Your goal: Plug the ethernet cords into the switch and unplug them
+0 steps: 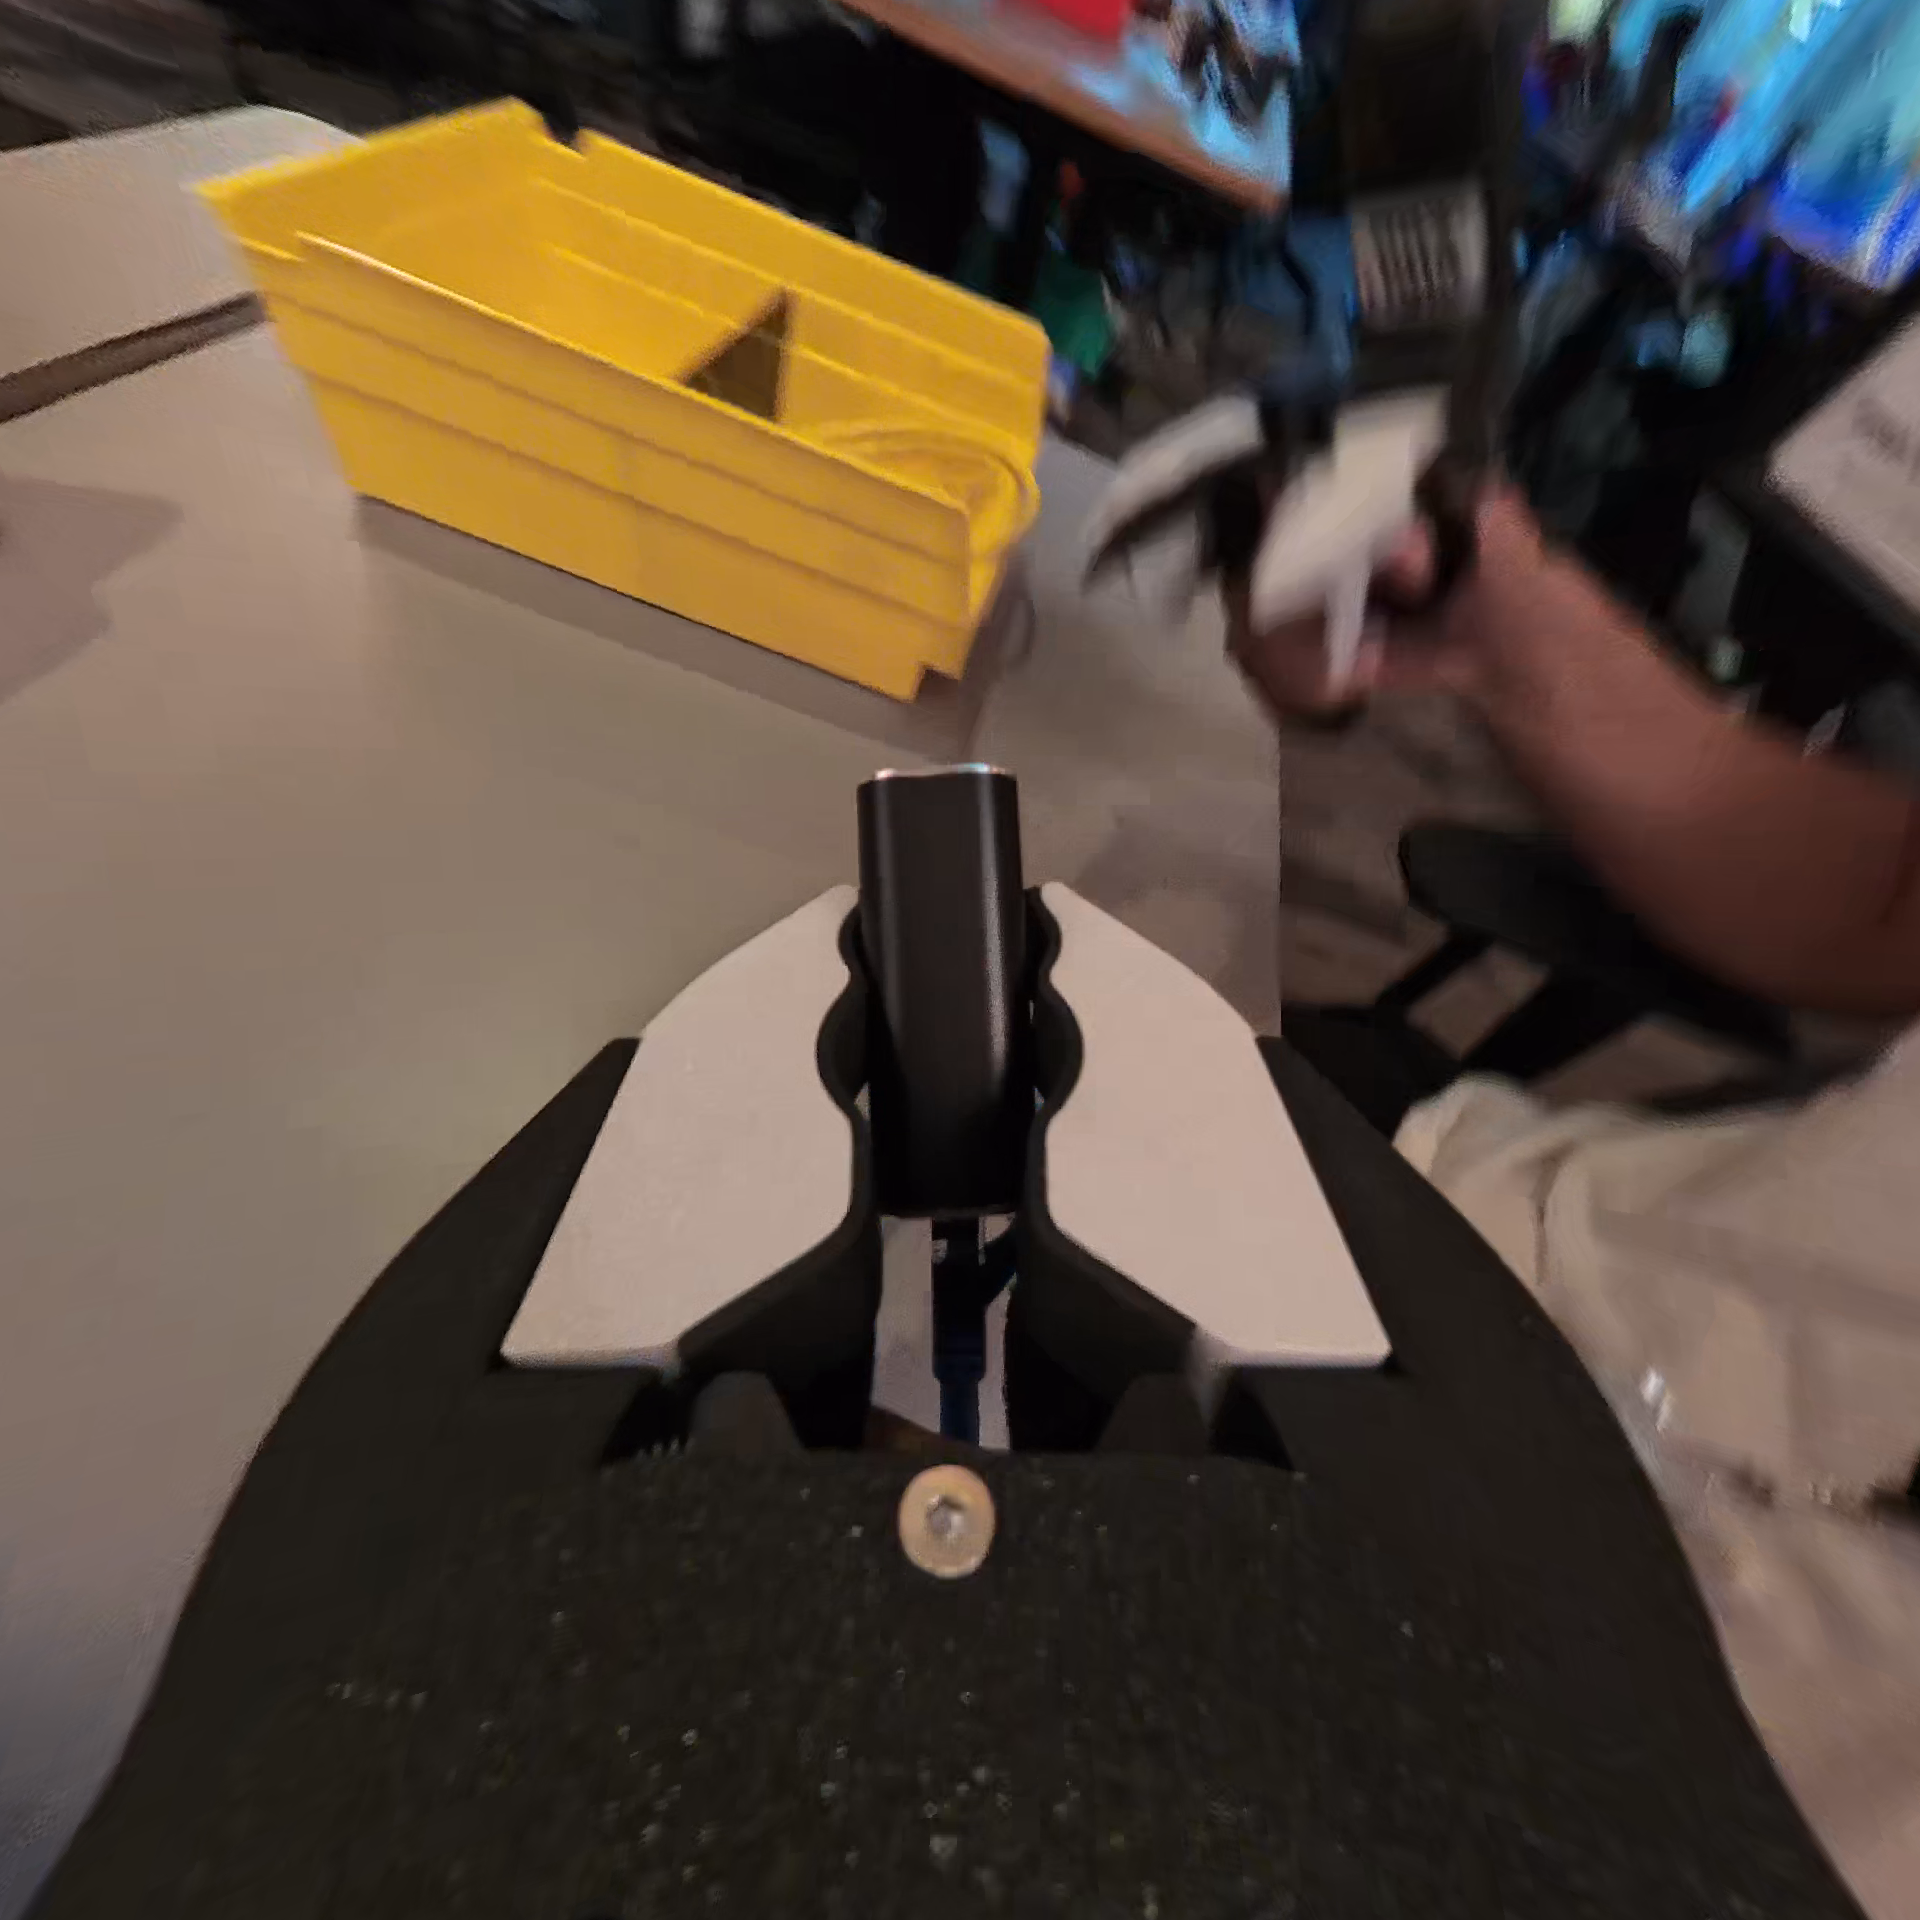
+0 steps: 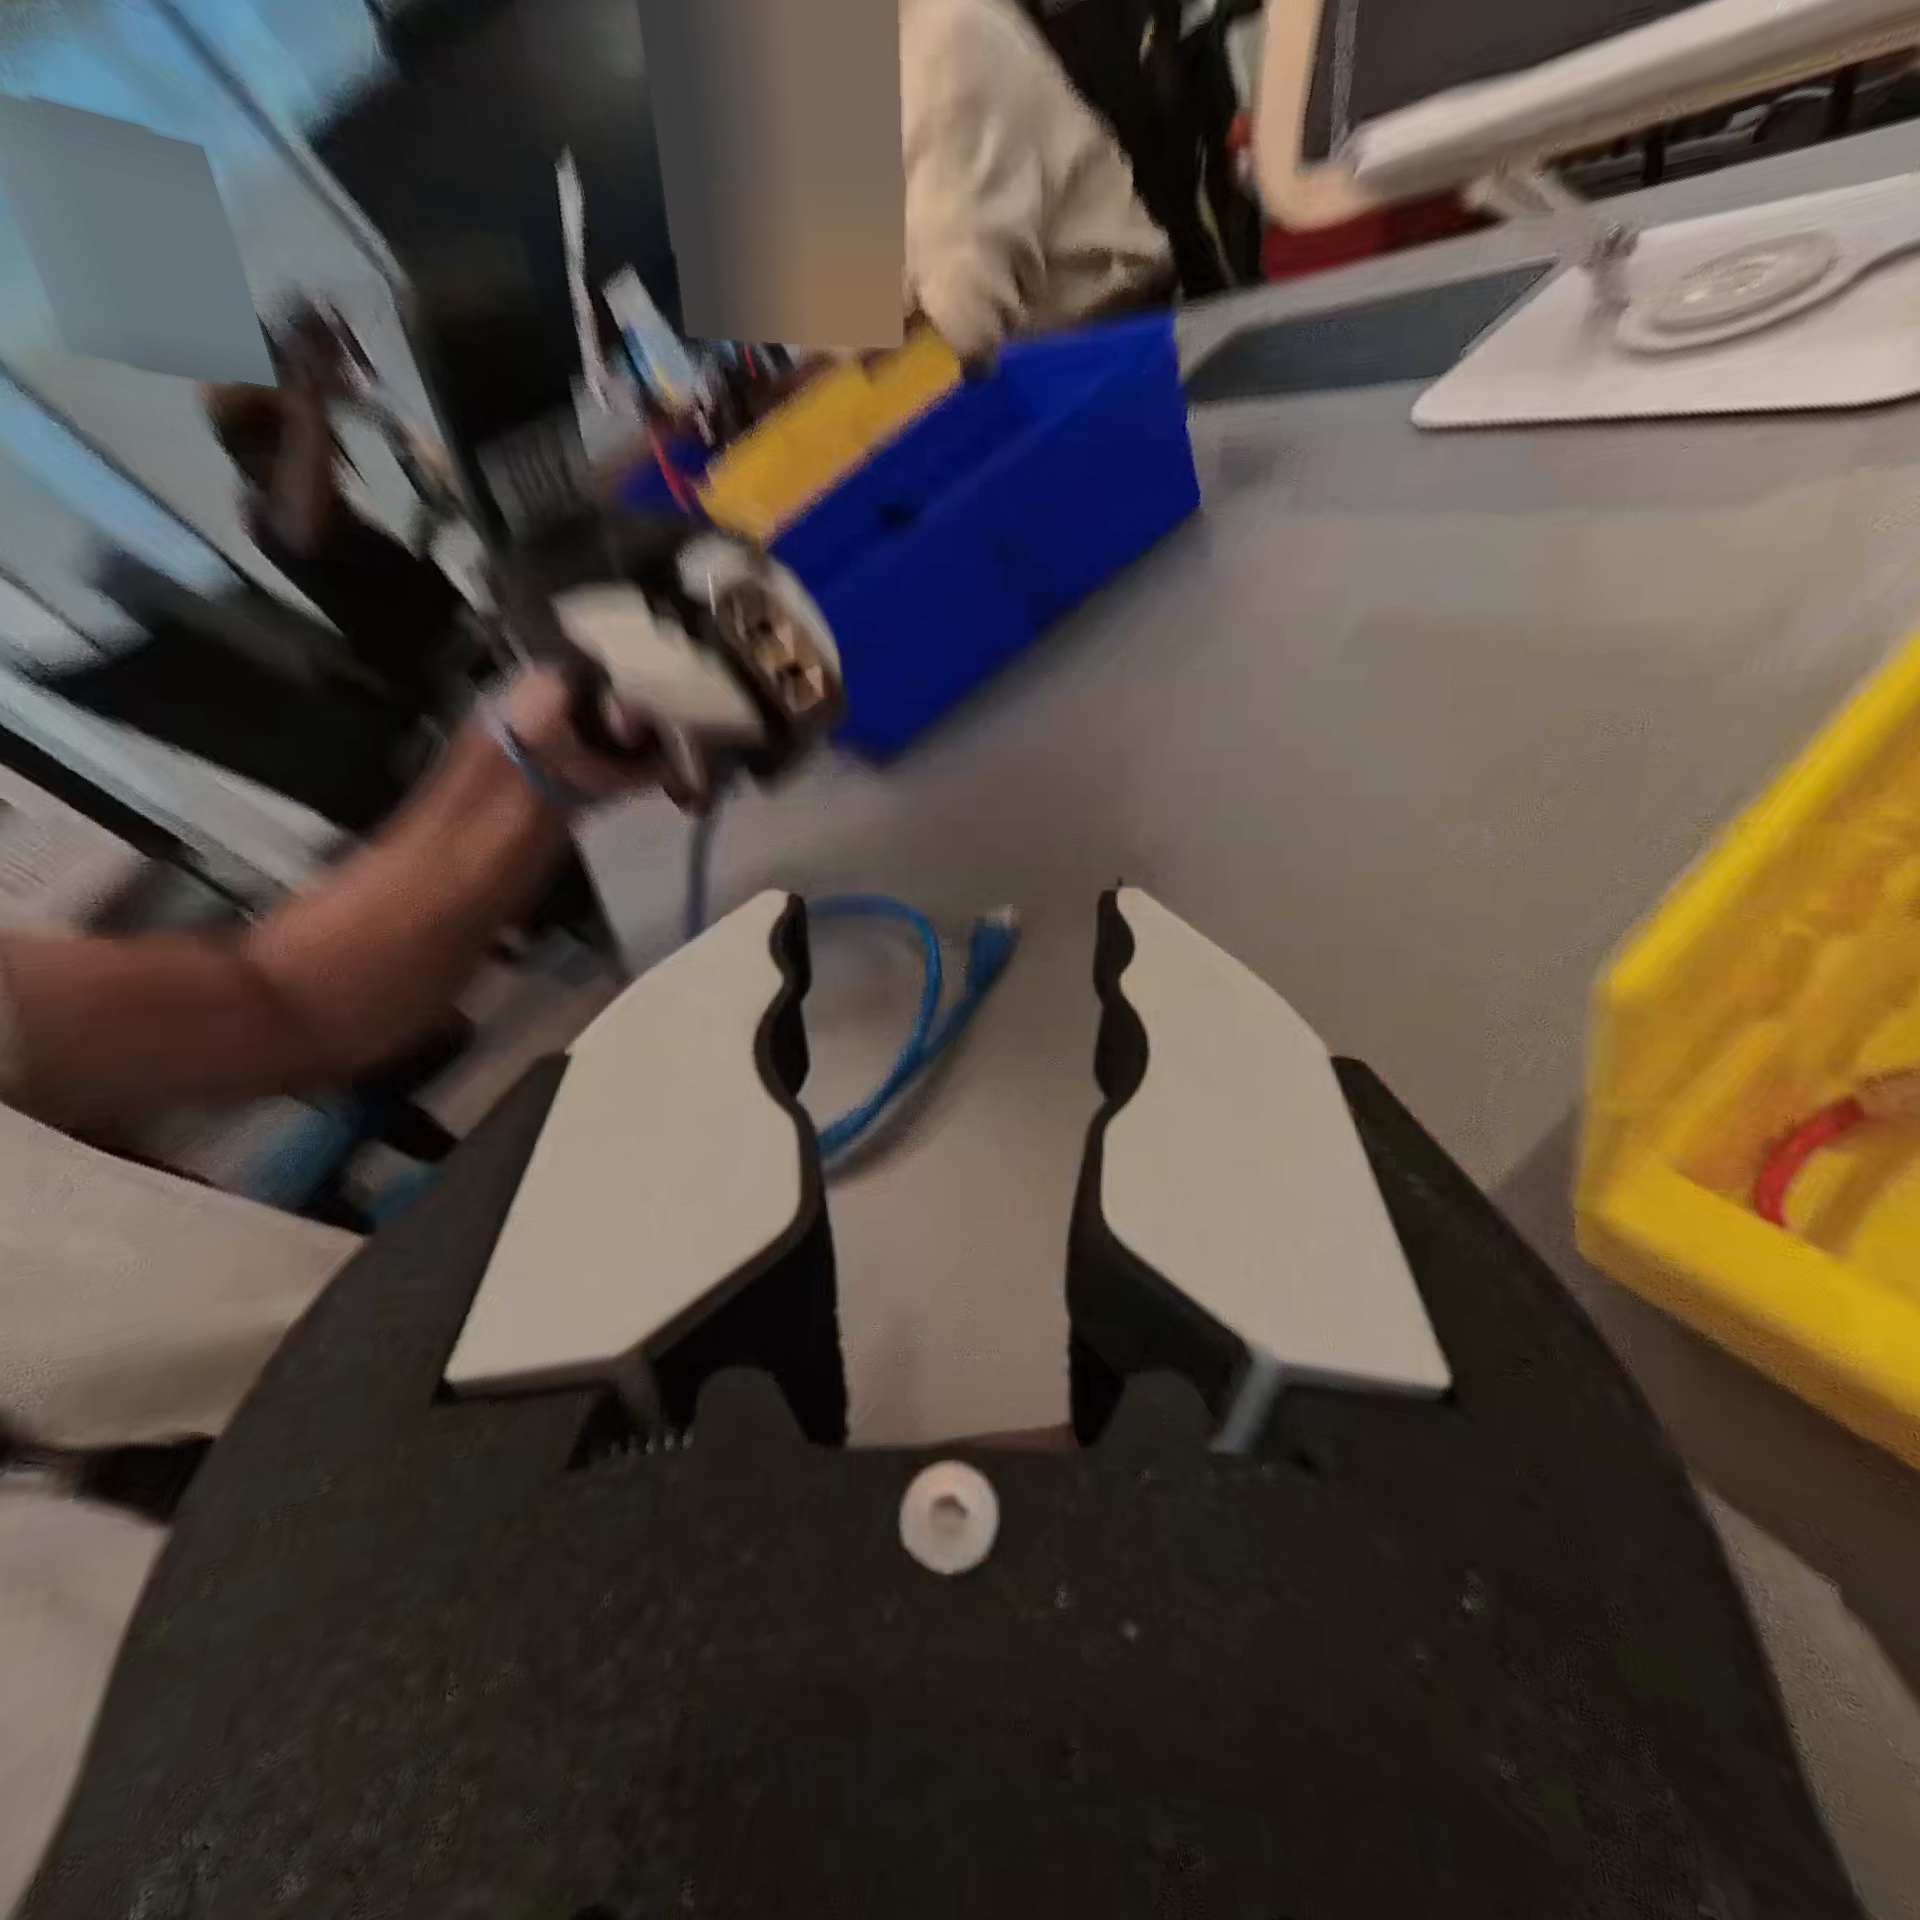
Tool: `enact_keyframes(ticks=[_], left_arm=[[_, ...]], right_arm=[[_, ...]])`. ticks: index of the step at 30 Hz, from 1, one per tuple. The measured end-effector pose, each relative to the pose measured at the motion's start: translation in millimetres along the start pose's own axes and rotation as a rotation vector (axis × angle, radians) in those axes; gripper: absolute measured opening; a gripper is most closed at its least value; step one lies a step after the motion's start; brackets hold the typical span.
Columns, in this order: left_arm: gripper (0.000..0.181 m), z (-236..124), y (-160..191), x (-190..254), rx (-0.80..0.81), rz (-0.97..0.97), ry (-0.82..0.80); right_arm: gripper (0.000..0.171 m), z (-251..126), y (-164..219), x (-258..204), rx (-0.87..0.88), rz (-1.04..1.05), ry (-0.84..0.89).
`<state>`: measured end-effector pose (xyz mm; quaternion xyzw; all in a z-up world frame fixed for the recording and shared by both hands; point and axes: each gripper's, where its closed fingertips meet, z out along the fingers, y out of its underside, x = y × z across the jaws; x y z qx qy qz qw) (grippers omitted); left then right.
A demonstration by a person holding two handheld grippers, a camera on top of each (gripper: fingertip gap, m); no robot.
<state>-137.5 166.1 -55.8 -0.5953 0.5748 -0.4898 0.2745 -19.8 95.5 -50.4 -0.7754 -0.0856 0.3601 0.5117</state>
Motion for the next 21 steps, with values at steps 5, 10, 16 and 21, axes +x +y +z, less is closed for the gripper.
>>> enact_keyframes(ticks=[5, 10, 16, 21], left_arm=[[0.026, -22, -24, -41, 0.289, -0.516, -0.007], [0.026, -23, -25, -44, 0.453, -0.889, 0.238], [0.026, -7, -24, -22, 0.411, -1.082, 0.452], [0.026, 9, -12, -17, 0.343, -1.168, 0.467]], right_arm=[[0.053, 85, 42, -25, -0.089, -0.462, 0.159], [0.052, 120, 18, -41, -0.046, -0.616, 0.18], [0.063, 123, -3, -33, -0.027, -1.274, 0.411], [0.056, 132, -1, -23, -0.039, -1.48, 0.561]])
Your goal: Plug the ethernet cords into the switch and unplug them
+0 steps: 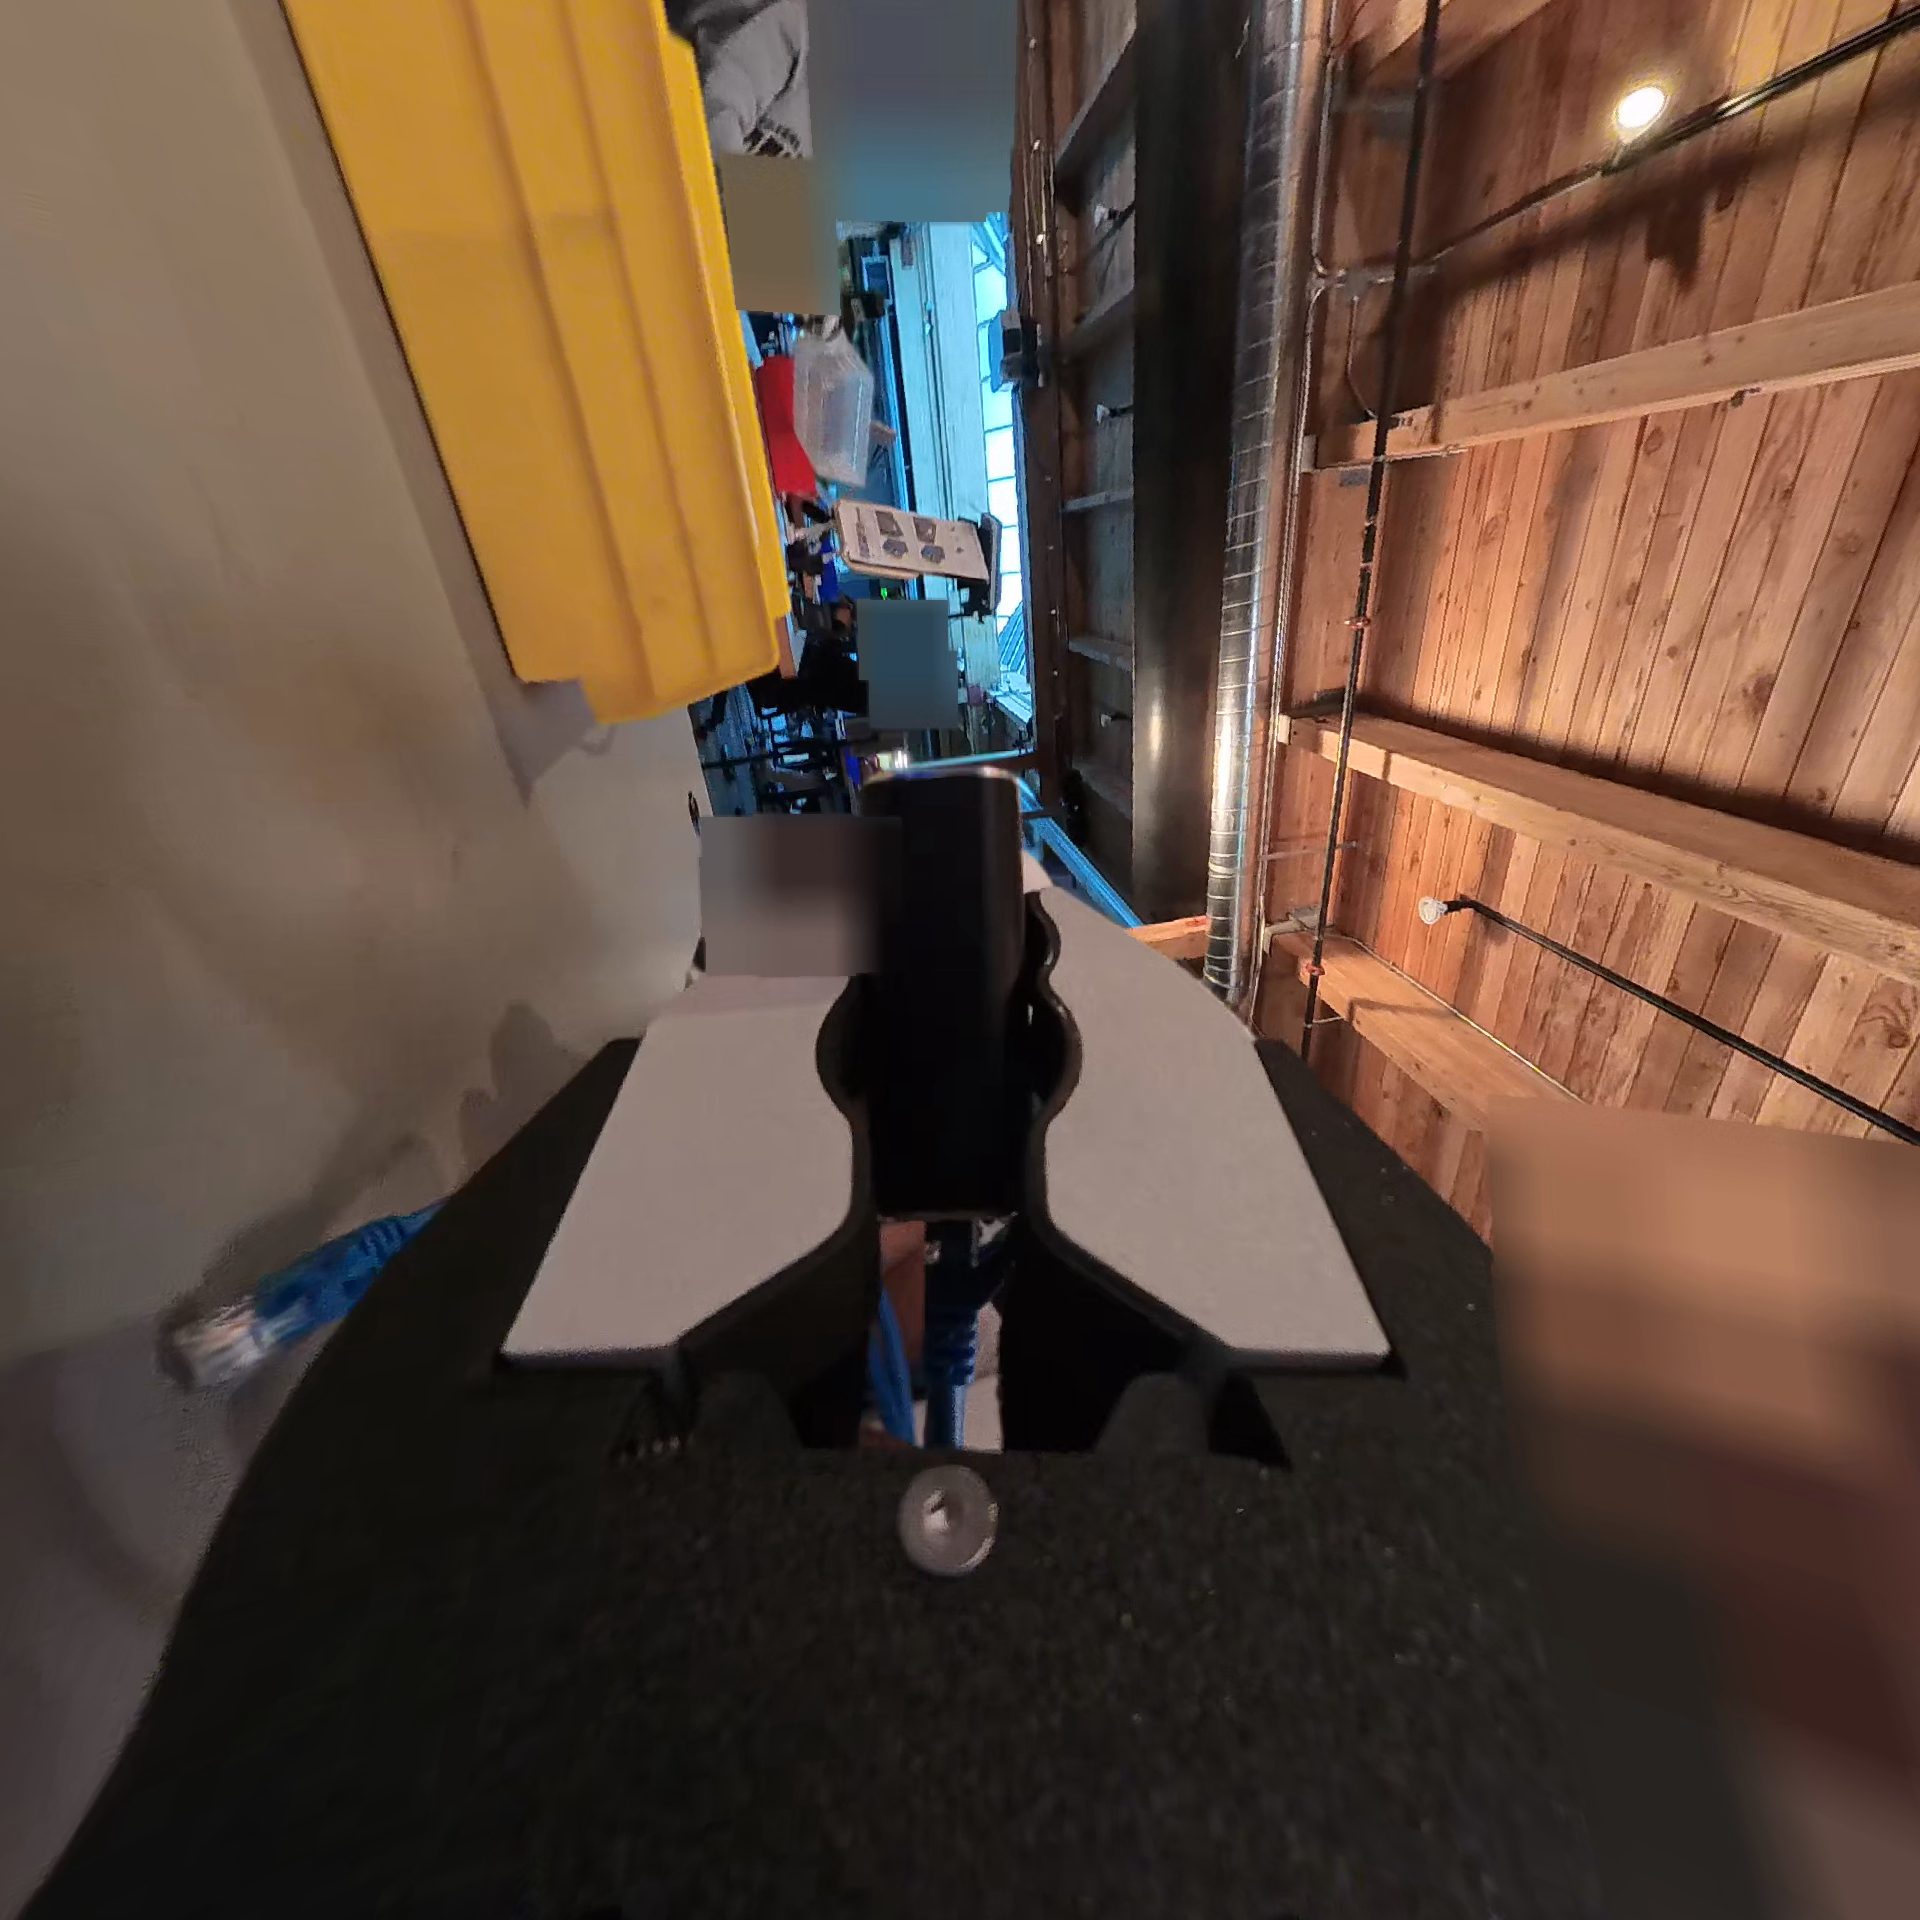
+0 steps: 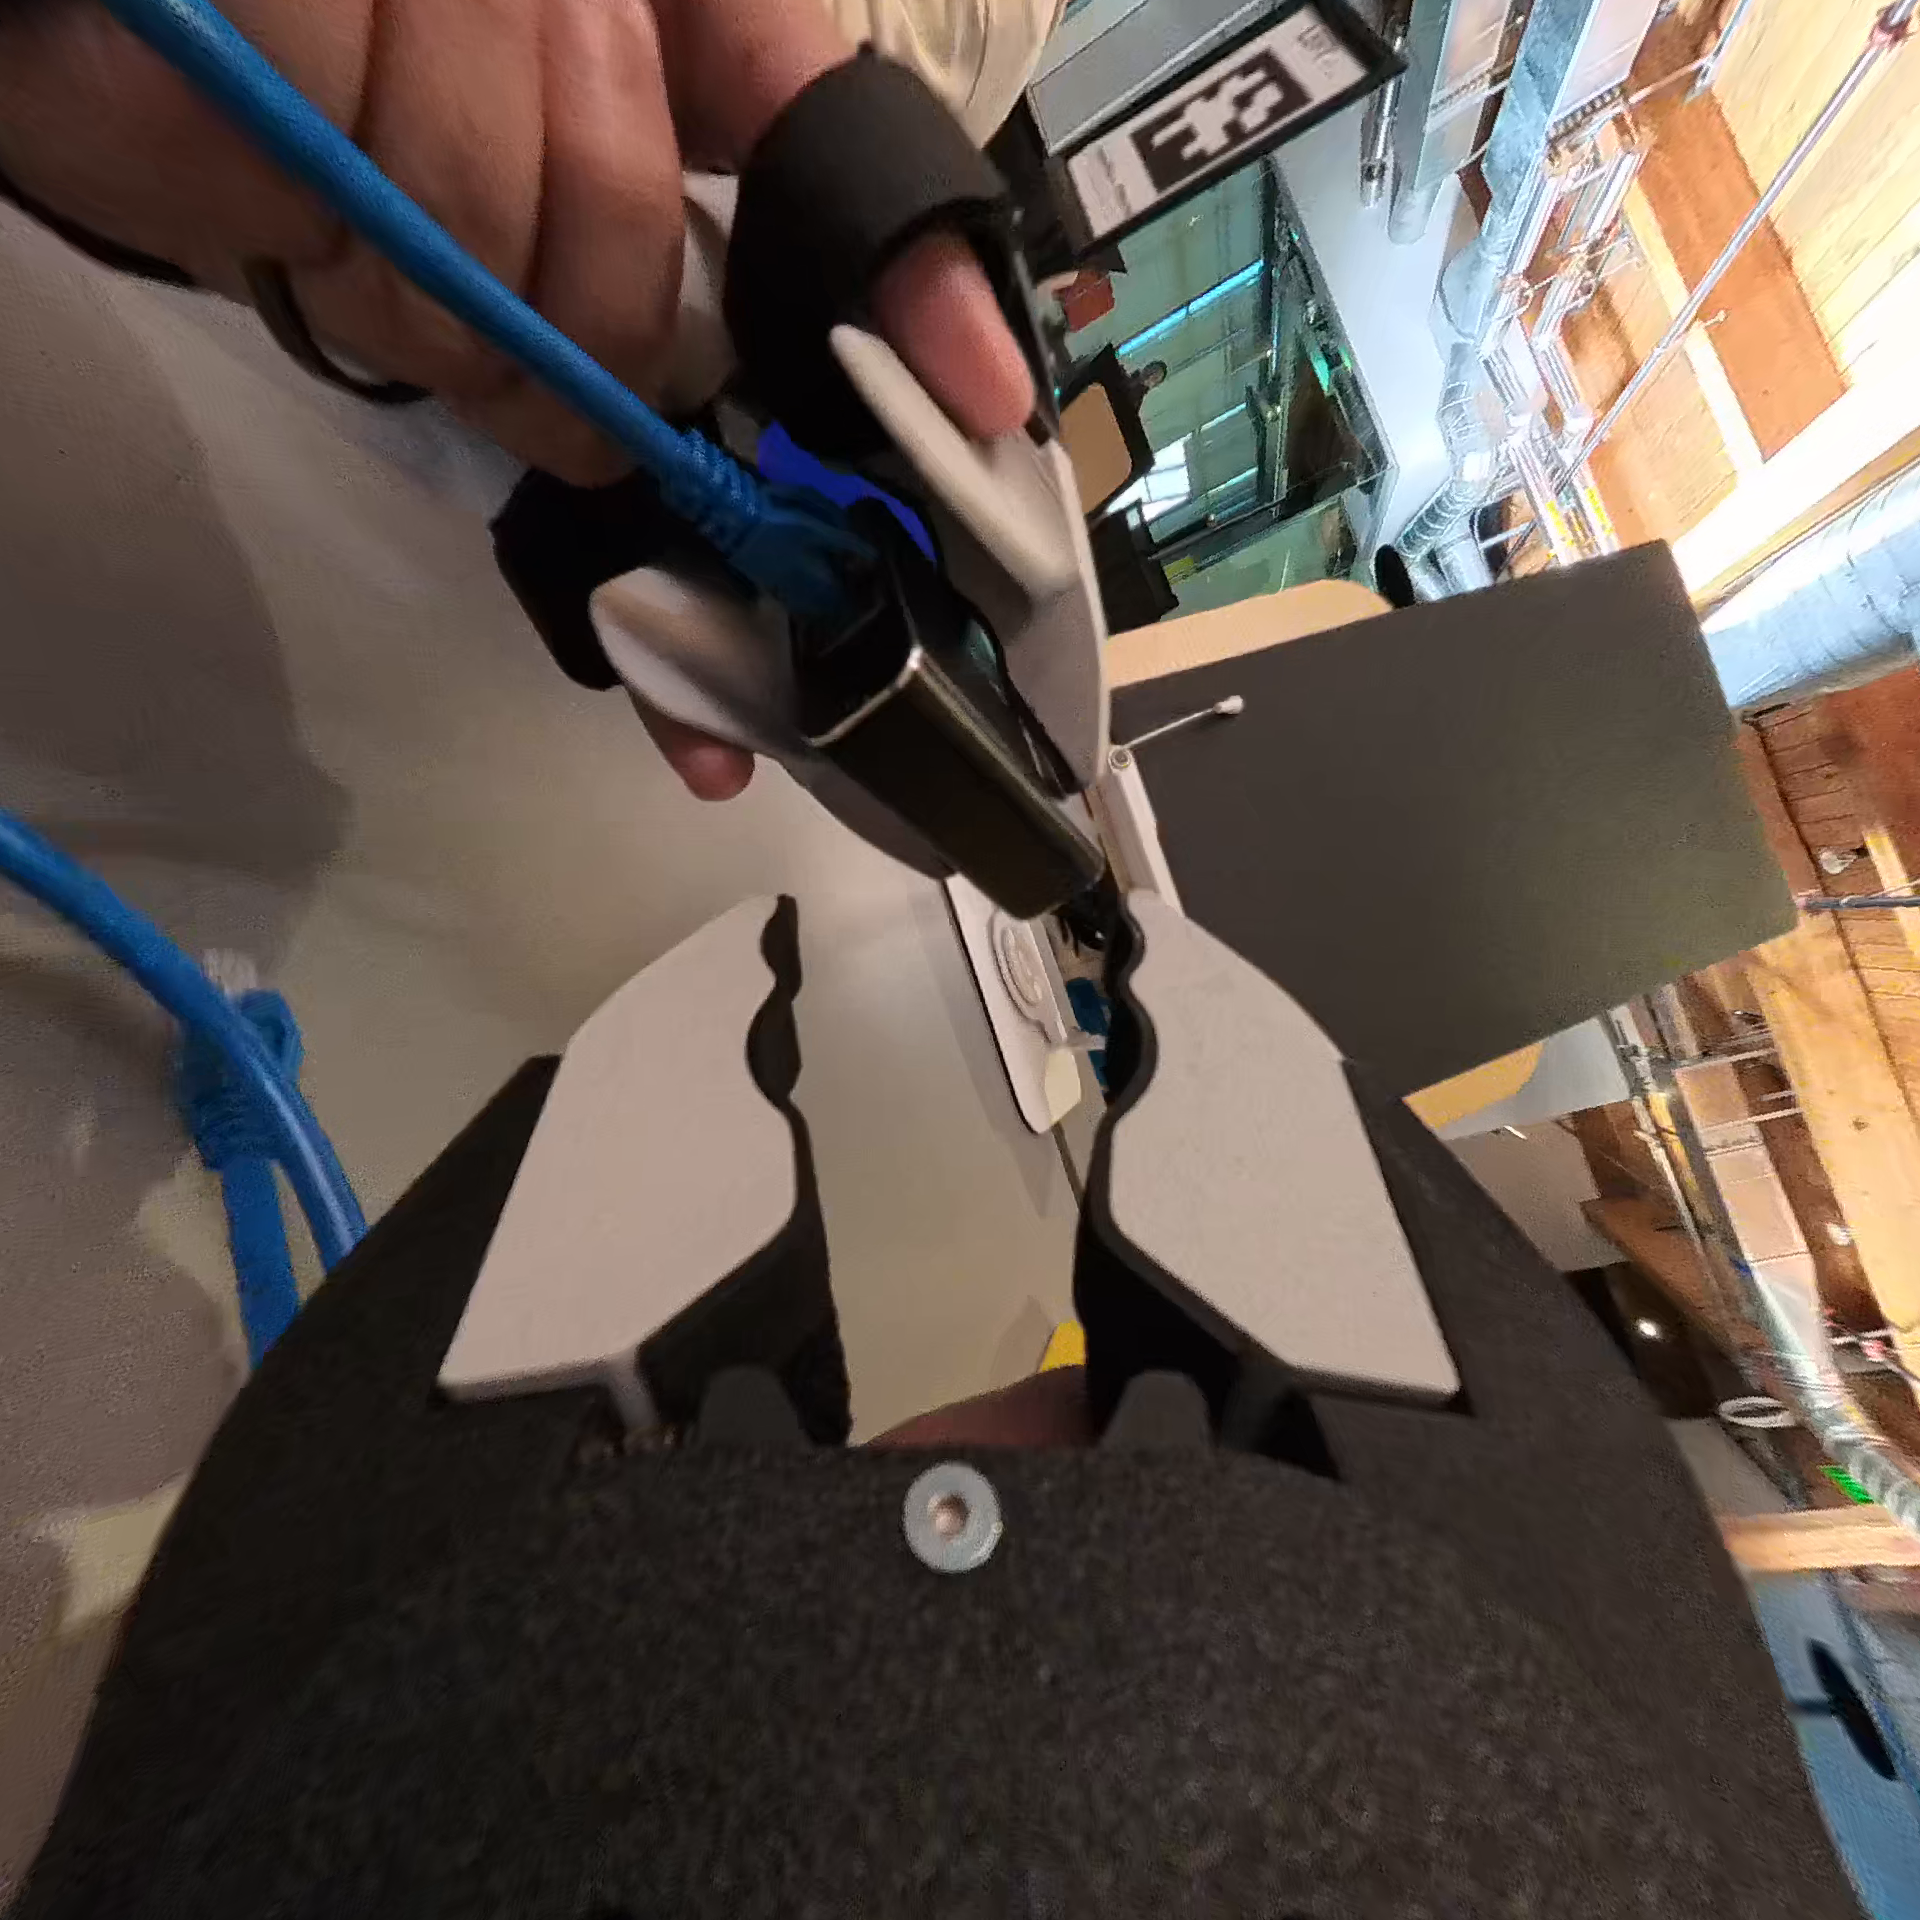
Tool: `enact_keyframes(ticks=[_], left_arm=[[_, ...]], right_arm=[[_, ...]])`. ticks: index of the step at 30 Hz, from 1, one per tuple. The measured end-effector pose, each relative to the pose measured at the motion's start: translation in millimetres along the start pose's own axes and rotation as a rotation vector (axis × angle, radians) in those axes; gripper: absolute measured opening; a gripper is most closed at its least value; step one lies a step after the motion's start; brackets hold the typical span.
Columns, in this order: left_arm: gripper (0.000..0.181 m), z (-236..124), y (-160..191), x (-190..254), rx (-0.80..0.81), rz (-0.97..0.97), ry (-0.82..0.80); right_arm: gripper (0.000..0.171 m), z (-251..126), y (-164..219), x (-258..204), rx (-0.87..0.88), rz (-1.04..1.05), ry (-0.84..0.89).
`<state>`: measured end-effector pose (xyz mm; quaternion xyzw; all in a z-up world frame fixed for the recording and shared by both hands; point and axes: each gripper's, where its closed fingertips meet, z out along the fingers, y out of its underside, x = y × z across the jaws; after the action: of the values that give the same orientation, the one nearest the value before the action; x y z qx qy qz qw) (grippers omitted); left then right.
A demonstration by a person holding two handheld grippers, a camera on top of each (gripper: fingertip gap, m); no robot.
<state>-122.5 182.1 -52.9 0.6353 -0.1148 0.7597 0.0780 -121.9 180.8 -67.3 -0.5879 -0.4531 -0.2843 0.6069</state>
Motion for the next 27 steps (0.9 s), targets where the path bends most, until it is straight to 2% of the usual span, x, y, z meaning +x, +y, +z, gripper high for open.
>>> enact_keyframes(ticks=[2, 4, 12, 17, 19, 22, 25, 27], left_arm=[[0.026, 3, 8, -5, -0.039, -0.018, -0.01], [0.026, 6, 12, -11, -0.059, -0.017, -0.039], [0.026, 9, 18, -18, -0.09, -0.028, -0.087], [0.032, 6, 16, -23, -0.115, 0.002, -0.12], [0.042, 1, 16, -21, -0.145, 0.111, -0.162], [0.046, -4, 21, -26, -0.211, 0.353, -0.313], [0.043, -11, 19, -37, -0.281, 0.645, -0.531], [0.031, -12, 20, -44, -0.335, 0.805, -0.636]], right_arm=[[0.053, 4, 6, -2, -0.026, -0.043, 0.019], [0.04, 4, 7, 0, -0.014, -0.042, 0.038], [0.035, -4, 6, -7, 0.022, -0.262, 0.106], [0.023, -4, 16, -9, -0.037, -0.31, 0.08], [0.023, -2, 25, -8, -0.074, -0.297, 0.074], [0.023, -3, 41, -3, -0.119, -0.27, 0.061], [0.023, -1, 61, -5, -0.195, -0.201, -0.001], [0.023, -1, 70, -12, -0.225, -0.153, -0.053]])
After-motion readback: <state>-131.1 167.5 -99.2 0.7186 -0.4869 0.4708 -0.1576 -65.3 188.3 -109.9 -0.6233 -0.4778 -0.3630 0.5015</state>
